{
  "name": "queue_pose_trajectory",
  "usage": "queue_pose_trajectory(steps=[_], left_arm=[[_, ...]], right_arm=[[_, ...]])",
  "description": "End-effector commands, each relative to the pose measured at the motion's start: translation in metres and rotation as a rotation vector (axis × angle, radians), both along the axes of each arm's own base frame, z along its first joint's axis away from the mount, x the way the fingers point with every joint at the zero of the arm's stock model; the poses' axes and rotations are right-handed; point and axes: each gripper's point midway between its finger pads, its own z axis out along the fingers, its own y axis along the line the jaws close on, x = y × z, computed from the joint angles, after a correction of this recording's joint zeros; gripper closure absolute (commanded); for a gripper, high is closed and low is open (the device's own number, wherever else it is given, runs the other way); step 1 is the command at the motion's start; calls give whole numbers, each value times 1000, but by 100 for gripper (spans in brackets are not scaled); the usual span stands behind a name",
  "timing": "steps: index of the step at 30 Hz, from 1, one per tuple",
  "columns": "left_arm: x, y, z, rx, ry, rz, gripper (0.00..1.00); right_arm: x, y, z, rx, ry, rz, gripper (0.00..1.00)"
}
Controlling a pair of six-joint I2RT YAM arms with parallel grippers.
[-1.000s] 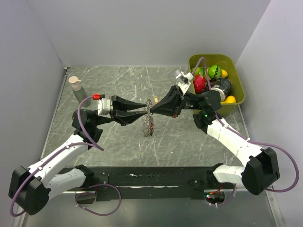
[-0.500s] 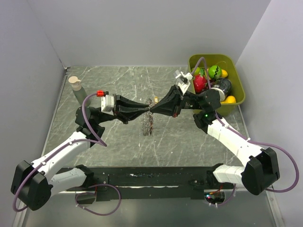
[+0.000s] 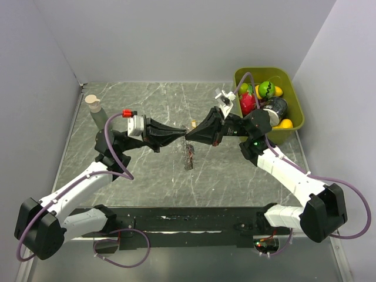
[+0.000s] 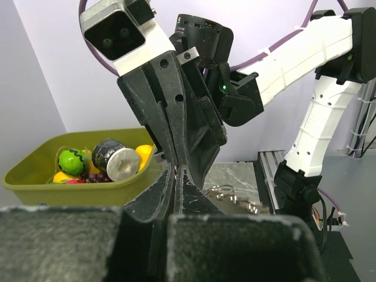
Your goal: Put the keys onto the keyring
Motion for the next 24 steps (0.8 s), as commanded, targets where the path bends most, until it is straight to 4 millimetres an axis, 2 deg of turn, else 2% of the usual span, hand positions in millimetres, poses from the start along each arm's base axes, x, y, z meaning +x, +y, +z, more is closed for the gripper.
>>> queue_pose_trajectory(steps=[1, 4, 5, 7, 9, 12, 13, 16, 19, 20, 21, 23, 24], left_arm=[[-12, -3, 13, 9, -75, -41, 99], [-8, -1, 11, 15, -65, -6, 79], [-8, 0, 11, 15, -66, 4, 67], [-5, 2, 7, 21, -55, 26, 61], [-5, 1, 4, 34, -48, 25, 61], [-6, -2, 1, 50, -44, 0, 68], [-7, -2, 1, 50, -44, -7, 79], [-7, -3, 1, 56, -50, -14, 99], [-5, -1, 4, 45, -63, 8, 99], [-4, -1, 1, 47, -59, 17, 99], [-4, 1, 3, 42, -66, 27, 99], [-3, 1, -1, 57, -76, 39, 99], [-6, 2, -1, 63, -88, 32, 99]], right_arm=[[-7, -3, 24, 52, -77, -20, 100], [-7, -4, 24, 50, -87, -29, 100], [-8, -5, 25, 50, -90, -29, 100], [-8, -5, 26, 50, -97, -35, 100], [-9, -6, 27, 52, -101, -35, 100], [-9, -6, 27, 51, -103, -32, 100], [-9, -6, 27, 49, -102, -32, 100], [-9, -5, 24, 45, -92, -33, 100], [-7, -6, 22, 42, -83, -42, 96], [-8, -6, 23, 42, -83, -43, 89], [-8, -7, 21, 40, -75, -52, 74], [-6, -11, 21, 49, -70, -85, 62], [-4, -14, 21, 52, -65, -100, 50]])
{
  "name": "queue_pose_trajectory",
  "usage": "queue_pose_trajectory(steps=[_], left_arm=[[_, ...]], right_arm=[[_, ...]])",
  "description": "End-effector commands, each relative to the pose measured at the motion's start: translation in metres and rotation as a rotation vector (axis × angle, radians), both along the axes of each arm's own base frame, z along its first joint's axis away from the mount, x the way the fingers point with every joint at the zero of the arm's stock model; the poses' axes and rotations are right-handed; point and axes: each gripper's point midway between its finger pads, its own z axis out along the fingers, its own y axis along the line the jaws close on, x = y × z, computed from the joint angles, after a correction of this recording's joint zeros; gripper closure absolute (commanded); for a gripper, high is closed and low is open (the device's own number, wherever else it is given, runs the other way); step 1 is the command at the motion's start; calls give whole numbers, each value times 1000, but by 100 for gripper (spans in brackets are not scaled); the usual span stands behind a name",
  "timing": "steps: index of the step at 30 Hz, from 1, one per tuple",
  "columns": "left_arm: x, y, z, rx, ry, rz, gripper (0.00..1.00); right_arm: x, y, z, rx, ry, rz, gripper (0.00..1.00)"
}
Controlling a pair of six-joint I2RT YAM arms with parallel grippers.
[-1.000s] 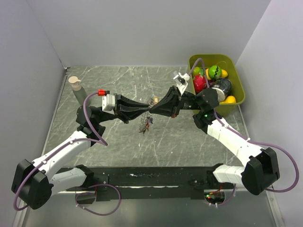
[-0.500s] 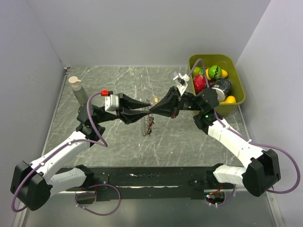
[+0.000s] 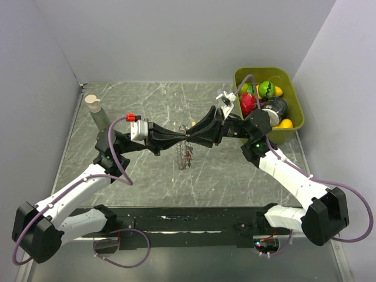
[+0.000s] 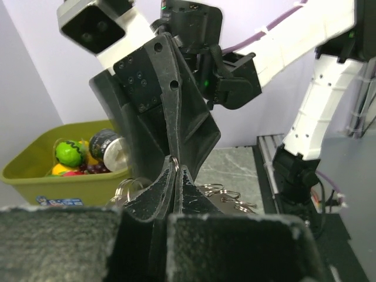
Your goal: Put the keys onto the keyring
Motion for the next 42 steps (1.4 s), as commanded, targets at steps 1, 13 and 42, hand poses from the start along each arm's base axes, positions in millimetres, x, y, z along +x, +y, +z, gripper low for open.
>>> queue_pose_trajectory(steps=[1, 13, 42], left_arm=[[-5, 4, 8, 8, -95, 17, 99], [-11, 13, -3, 90, -195, 57, 99], [-16, 16, 1, 126, -230, 54, 99]], right_arm=[[-10, -14, 22, 70, -54, -55, 46], [-4, -36, 19, 118, 121, -101, 25], [39, -2, -26, -123, 770, -89, 41]])
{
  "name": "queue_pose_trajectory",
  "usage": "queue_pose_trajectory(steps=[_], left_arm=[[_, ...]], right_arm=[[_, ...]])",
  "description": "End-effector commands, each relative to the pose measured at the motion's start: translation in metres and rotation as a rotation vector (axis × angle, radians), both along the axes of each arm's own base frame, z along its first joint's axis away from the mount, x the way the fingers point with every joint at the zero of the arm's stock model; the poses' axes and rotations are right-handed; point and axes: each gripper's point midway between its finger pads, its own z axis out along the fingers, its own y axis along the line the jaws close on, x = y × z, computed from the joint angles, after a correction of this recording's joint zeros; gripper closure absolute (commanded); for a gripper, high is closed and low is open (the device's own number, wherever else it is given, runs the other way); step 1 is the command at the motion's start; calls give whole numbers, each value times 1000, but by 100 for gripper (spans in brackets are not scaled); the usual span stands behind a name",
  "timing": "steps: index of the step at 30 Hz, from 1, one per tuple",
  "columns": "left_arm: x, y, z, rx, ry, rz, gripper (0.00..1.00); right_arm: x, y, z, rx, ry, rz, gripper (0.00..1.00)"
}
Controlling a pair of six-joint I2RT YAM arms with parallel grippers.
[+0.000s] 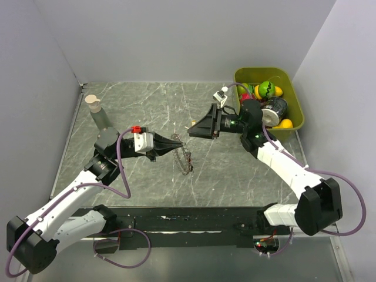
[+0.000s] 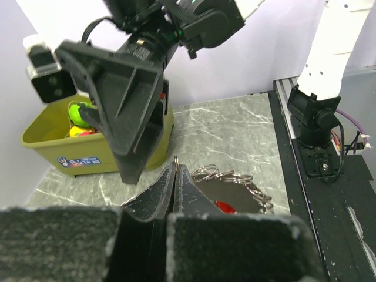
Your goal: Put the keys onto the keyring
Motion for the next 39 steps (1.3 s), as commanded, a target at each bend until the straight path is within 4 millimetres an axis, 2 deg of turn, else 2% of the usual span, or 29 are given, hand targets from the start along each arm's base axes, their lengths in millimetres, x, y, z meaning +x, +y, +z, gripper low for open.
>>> queue_pose_trajectory(steps=[1, 7, 16, 19, 20, 22, 32, 36, 39], left_arm=[[-9, 4, 40, -61, -126, -20, 99], [-11, 2, 39, -57, -121, -38, 99], [-12, 1, 37, -48, -113, -53, 99], [-11, 1, 36, -45, -111, -51, 99], [-11, 1, 36, -43, -112, -49, 99], [-11, 2, 33, -35, -104, -45, 99], [-14, 9, 17, 21, -83, -17, 99], [-17, 13, 16, 32, -98, -14, 99], [-20, 14, 8, 58, -105, -24, 99]], right_arm=[[-4, 10, 18, 19, -32, 60, 42], [-8, 23, 17, 23, -17, 110, 44], [-10, 28, 21, 76, -3, 147, 62], [-12, 29, 24, 97, -5, 160, 77], [-12, 29, 27, 106, -17, 163, 88], [-14, 28, 26, 111, -18, 166, 100], [-15, 23, 35, 133, -147, 134, 100], [-15, 21, 32, 118, -173, 126, 100], [-11, 20, 18, 64, -184, 104, 100]])
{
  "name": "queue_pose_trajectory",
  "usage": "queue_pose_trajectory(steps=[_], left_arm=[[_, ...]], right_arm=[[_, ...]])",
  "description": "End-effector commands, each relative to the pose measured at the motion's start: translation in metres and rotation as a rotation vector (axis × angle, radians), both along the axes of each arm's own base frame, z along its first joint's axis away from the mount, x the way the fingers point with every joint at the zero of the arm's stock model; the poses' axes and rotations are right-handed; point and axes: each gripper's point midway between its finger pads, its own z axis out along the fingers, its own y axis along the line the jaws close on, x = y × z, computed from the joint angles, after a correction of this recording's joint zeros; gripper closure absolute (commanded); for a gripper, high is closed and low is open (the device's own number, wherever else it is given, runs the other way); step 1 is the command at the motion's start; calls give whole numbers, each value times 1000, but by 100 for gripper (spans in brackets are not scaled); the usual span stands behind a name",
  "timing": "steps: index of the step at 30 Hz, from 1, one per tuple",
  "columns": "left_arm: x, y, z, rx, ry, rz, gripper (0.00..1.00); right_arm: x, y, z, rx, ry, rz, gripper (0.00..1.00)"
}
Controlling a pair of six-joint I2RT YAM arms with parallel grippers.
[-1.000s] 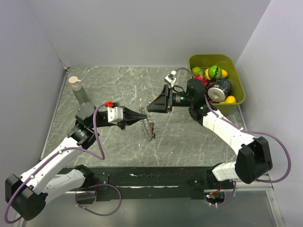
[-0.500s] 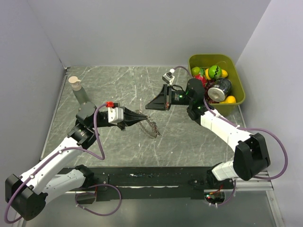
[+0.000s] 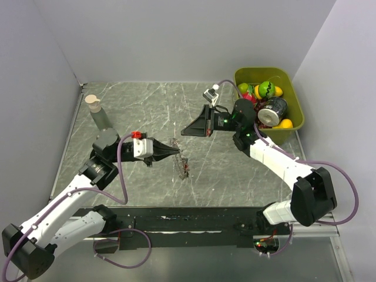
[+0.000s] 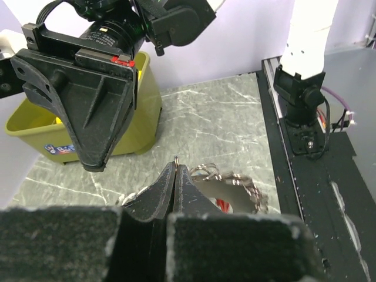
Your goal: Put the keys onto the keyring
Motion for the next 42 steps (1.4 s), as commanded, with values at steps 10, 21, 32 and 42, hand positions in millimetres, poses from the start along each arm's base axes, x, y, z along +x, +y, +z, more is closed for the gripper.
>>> queue_pose_trajectory(steps=[10, 21, 32, 42], left_arm=[[8, 2, -61, 186, 25, -12, 99], [22, -8, -116, 229, 111, 69, 99], [8, -13, -163, 328, 164, 66, 99], [-4, -12, -181, 360, 196, 48, 99]], right_arm=[[-1, -25, -65, -167, -134, -111, 69], [-18, -37, -125, -234, -37, -126, 33], [-18, -33, -162, -255, 87, -107, 28], [-23, -26, -175, -201, 144, -27, 32]])
